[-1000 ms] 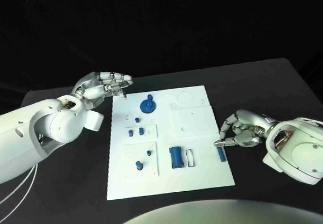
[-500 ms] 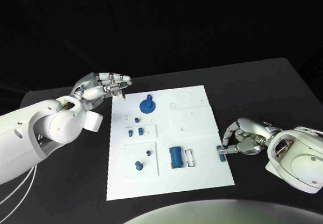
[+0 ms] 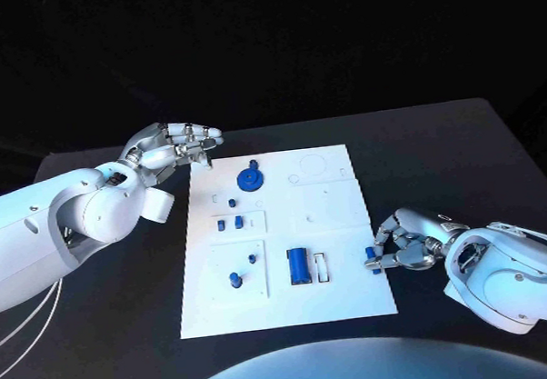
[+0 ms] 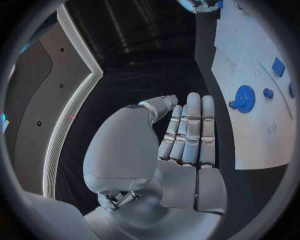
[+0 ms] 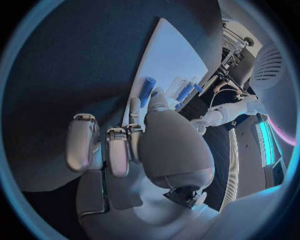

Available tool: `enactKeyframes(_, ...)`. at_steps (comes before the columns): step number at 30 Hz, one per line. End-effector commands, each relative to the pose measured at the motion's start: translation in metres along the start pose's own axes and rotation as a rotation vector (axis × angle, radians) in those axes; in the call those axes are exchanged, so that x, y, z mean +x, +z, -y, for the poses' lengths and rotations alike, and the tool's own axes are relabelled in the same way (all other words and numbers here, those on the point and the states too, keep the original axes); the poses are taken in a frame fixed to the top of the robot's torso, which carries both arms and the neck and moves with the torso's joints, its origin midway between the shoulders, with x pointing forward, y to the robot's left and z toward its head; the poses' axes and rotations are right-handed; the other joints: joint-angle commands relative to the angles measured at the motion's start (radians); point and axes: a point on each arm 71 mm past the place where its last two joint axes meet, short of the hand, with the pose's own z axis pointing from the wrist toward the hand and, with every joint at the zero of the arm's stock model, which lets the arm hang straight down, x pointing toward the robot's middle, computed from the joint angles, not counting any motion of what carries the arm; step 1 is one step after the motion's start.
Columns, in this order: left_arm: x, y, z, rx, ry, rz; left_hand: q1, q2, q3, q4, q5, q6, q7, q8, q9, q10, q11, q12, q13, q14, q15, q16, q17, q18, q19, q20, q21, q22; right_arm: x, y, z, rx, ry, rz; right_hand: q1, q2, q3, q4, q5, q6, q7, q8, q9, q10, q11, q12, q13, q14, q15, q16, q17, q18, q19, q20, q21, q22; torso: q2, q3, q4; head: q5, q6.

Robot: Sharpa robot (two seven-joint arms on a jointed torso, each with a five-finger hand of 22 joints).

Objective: Assemble the parts on the task board

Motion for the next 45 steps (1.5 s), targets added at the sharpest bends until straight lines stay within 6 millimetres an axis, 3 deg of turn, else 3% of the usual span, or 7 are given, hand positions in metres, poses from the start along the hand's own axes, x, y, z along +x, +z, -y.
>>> enactKeyframes(1, 0.002, 0.000, 0.001, 0.007, -0.004, -0.018, -0.008, 0.001, -0.002, -0.006, 0.003, -0.004, 0.004, 0.005, -0.001, -0.006, -0.002, 0.003, -0.002, -0.005, 0.002, 0.005, -0.001, 0.014, -0.004, 0.003, -0.003, -0.001, 0.010, 0.000, 0.002, 0.016, -0.040, -0.052, 0.034, 0.010, 0.000, -0.006, -0.001, 0.006, -0.002, -0.010, -0.003, 0.054, -0.011, 0.004, 0.158, 0.091, -0.006, 0.006, 0.183, -0.010, 0.010, -0.005, 0.006, 0.172, -0.001, 0.0001, 0.0008, 0.003, 0.000)
enactKeyframes(15, 0.000, -0.002, 0.001, 0.004, -0.003, -0.014, -0.008, 0.001, -0.002, -0.006, 0.003, -0.004, 0.004, 0.005, -0.001, -0.006, -0.002, 0.003, -0.002, -0.005, 0.002, 0.005, -0.001, 0.014, -0.004, 0.003, -0.003, -0.001, 0.020, 0.004, 0.000, 0.009, -0.166, -0.088, 0.190, 0.014, 0.037, -0.010, 0.002, 0.014, -0.003, -0.044, -0.016, 0.052, -0.013, -0.003, 0.157, 0.091, -0.008, 0.005, 0.184, -0.010, 0.010, -0.009, 0.002, 0.175, 0.000, -0.0004, 0.0002, 0.007, 0.000)
enactKeyframes(27, 0.000, -0.002, 0.001, 0.003, -0.003, -0.013, -0.009, 0.003, -0.001, -0.008, 0.004, -0.005, 0.004, 0.007, -0.001, -0.008, -0.002, 0.007, -0.002, -0.006, 0.001, 0.007, -0.002, 0.014, -0.003, 0.003, -0.004, -0.002, 0.018, 0.001, -0.006, 0.066, 0.011, -0.117, 0.263, 0.058, 0.211, 0.000, 0.010, 0.016, -0.009, -0.085, -0.034, 0.050, -0.018, -0.009, 0.156, 0.091, -0.014, 0.006, 0.187, -0.011, 0.013, -0.014, 0.003, 0.181, 0.000, 0.0006, 0.0002, 0.011, 0.000)
enactKeyframes(31, 0.001, -0.001, 0.001, 0.002, -0.003, -0.013, -0.004, 0.005, 0.002, -0.013, 0.005, -0.006, 0.004, 0.007, -0.001, -0.009, -0.002, 0.009, -0.002, -0.006, 0.000, 0.007, -0.003, 0.015, -0.002, 0.002, -0.003, -0.002, 0.015, 0.001, -0.014, 0.067, 0.132, -0.148, 0.209, 0.010, 0.375, -0.003, 0.010, -0.003, -0.002, -0.076, -0.008, 0.050, -0.014, -0.011, 0.157, 0.092, -0.009, 0.006, 0.190, -0.012, 0.015, -0.011, 0.003, 0.185, 0.000, 0.0001, 0.0001, 0.011, 0.000)
enactKeyframes(33, 0.001, -0.001, 0.001, 0.002, -0.003, -0.014, -0.003, 0.006, 0.003, -0.014, 0.005, -0.006, 0.004, 0.007, -0.002, -0.009, -0.002, 0.010, -0.002, -0.007, 0.000, 0.007, -0.003, 0.015, -0.002, 0.002, -0.003, -0.002, 0.015, 0.001, -0.020, 0.060, 0.174, -0.157, 0.209, 0.010, 0.375, -0.003, 0.010, -0.003, -0.002, -0.076, -0.008, 0.050, -0.014, -0.011, 0.157, 0.092, -0.009, 0.006, 0.190, -0.012, 0.015, -0.011, 0.003, 0.185, 0.000, -0.0004, 0.0004, 0.011, 0.000)
enactKeyframes(34, 0.001, -0.001, 0.001, 0.002, -0.003, -0.014, -0.003, 0.006, 0.003, -0.014, 0.005, -0.006, 0.004, 0.007, -0.002, -0.009, -0.002, 0.010, -0.002, -0.007, 0.000, 0.007, -0.003, 0.015, -0.002, 0.002, -0.003, -0.002, 0.014, 0.002, -0.022, 0.055, 0.193, -0.161, 0.106, -0.097, 0.636, -0.015, 0.004, -0.015, 0.000, -0.054, 0.035, 0.052, -0.013, -0.013, 0.159, 0.092, -0.007, 0.006, 0.191, -0.012, 0.017, -0.009, 0.003, 0.187, 0.000, -0.0006, 0.0004, 0.011, 0.000)
enactKeyframes(45, 0.002, -0.001, 0.001, 0.001, -0.004, -0.015, -0.003, 0.006, 0.003, -0.014, 0.005, -0.006, 0.004, 0.007, -0.002, -0.009, -0.002, 0.010, -0.002, -0.007, 0.000, 0.007, -0.003, 0.015, -0.002, 0.002, -0.003, -0.002, 0.015, 0.006, -0.043, 0.019, 0.282, -0.167, 0.021, -0.135, 0.772, -0.052, -0.001, -0.027, 0.002, -0.039, 0.065, 0.054, -0.009, -0.011, 0.162, 0.092, -0.006, 0.005, 0.191, -0.012, 0.017, -0.008, 0.000, 0.187, 0.000, -0.0010, 0.0005, 0.011, 0.000)
